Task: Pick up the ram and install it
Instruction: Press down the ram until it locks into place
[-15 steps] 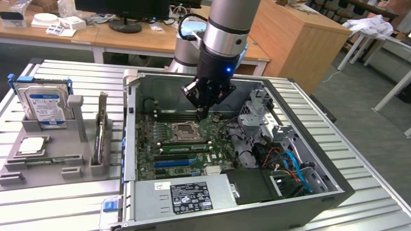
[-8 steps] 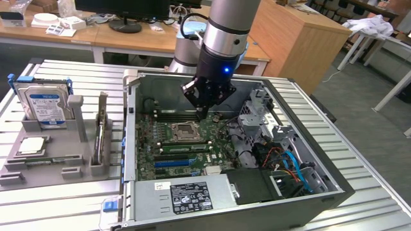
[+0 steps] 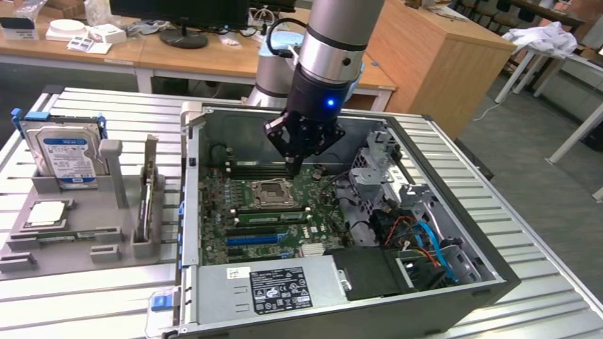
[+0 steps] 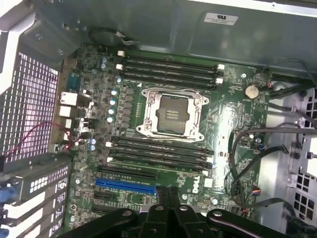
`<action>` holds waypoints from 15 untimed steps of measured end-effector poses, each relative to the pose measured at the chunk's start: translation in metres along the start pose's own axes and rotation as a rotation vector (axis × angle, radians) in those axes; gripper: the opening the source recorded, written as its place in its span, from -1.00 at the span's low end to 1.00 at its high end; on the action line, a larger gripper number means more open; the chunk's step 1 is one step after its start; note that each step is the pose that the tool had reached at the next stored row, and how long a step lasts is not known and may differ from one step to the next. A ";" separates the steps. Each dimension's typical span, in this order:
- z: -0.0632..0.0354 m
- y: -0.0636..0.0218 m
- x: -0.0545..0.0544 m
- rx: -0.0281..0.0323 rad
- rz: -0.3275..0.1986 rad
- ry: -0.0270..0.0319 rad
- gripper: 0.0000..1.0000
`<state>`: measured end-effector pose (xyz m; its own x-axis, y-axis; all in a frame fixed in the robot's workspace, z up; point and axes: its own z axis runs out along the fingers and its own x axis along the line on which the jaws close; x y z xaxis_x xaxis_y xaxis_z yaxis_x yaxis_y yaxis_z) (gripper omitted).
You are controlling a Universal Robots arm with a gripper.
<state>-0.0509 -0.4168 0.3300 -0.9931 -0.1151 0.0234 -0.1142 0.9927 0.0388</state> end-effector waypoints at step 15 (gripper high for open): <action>0.0002 0.0001 0.000 -0.0029 0.116 -0.0045 -0.79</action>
<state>-0.0508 -0.4167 0.3299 -0.9997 0.0006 0.0234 0.0016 0.9992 0.0389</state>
